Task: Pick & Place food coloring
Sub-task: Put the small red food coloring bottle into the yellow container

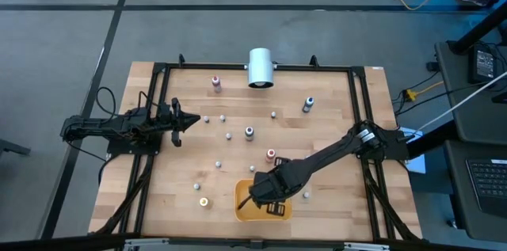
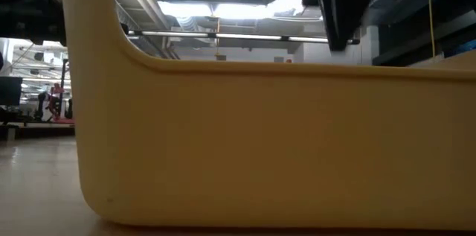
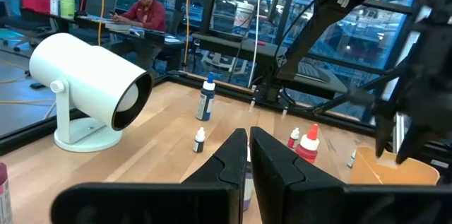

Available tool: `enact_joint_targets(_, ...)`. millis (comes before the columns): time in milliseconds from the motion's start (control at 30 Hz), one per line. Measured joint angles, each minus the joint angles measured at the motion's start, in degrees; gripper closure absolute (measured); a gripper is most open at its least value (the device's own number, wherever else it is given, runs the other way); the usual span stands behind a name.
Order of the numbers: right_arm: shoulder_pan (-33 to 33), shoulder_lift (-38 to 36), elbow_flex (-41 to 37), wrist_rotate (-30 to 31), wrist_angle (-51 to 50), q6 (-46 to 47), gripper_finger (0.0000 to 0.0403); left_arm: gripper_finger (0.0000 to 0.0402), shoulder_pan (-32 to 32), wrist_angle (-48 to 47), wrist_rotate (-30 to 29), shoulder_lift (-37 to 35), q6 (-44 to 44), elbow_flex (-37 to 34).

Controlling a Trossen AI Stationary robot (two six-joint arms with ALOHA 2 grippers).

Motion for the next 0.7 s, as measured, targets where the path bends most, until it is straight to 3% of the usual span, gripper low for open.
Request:
enact_joint_targets(367,0.1,-0.1,9.8,4.1,-17.3,1.7,0.0270,0.0384,0.0,0.0,0.5,0.0,0.0,0.0)
enact_joint_targets(700,0.1,-6.6,9.4,10.8,-17.2,1.3,0.0270,0.0384,0.0,0.0,0.5,0.0,0.0,0.0)
